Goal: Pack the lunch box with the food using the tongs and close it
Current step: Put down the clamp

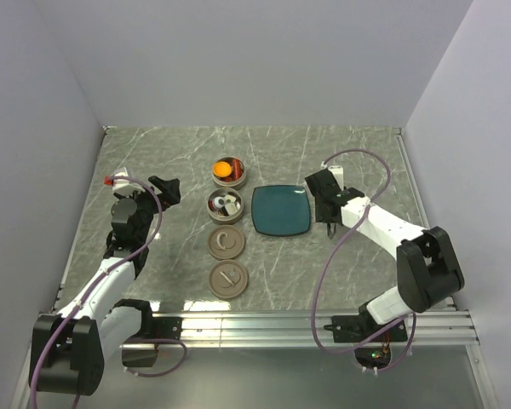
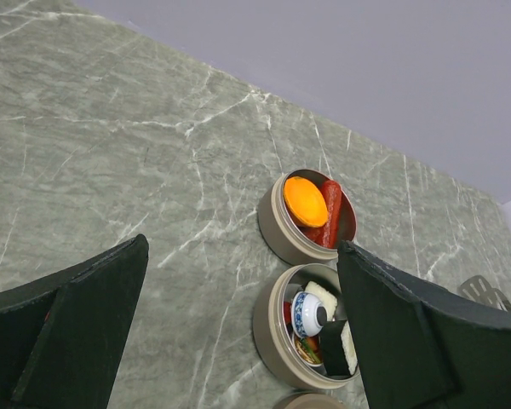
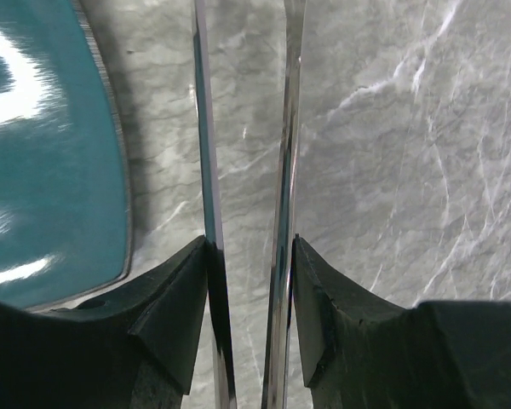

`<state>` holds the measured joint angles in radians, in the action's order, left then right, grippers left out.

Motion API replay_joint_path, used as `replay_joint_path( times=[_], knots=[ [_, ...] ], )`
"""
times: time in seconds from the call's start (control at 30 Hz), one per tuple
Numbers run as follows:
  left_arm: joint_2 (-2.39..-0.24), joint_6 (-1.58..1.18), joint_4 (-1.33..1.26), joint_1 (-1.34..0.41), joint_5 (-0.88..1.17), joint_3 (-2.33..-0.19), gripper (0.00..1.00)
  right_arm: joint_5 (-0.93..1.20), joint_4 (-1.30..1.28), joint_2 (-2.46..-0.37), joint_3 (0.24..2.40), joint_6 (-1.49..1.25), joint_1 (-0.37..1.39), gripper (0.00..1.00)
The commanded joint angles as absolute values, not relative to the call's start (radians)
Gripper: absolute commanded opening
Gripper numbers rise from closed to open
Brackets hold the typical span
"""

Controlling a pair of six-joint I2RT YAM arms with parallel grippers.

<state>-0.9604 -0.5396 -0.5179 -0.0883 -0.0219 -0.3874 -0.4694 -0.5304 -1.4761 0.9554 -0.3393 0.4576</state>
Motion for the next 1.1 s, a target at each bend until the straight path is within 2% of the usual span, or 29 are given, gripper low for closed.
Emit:
replay_joint_path(
  times=[0.0, 0.27, 0.53, 0.7, 1.07],
  knots=[
    [-0.954, -0.543, -0.566, -0.084, -0.009, -0.403, 0.99, -0.462, -0.492, -1.517, 0.96, -0.334, 0.425, 0.49],
    [-0.956, -0.541, -0.569, -0.084, -0.009, -0.403, 0.99, -0.46, -0.511, -1.672, 1.046, -0.331, 0.367, 0.5],
    [-0.962, -0.543, -0.574, -0.084, -0.009, -0.403, 1.0, -0.459, -0.522, -1.741, 1.135, -0.319, 0.318, 0.53],
    [-0.968, -0.545, -0.575, -0.084, -0.008, -0.405, 0.99, -0.44, -0.514, -1.764, 1.158, -0.318, 0.293, 0.61],
    [-0.95, -0.545, -0.571, -0.084, -0.008, -0.4, 0.99, -0.456, -0.543, -1.803, 1.174, -0.331, 0.291, 0.7]
  ],
)
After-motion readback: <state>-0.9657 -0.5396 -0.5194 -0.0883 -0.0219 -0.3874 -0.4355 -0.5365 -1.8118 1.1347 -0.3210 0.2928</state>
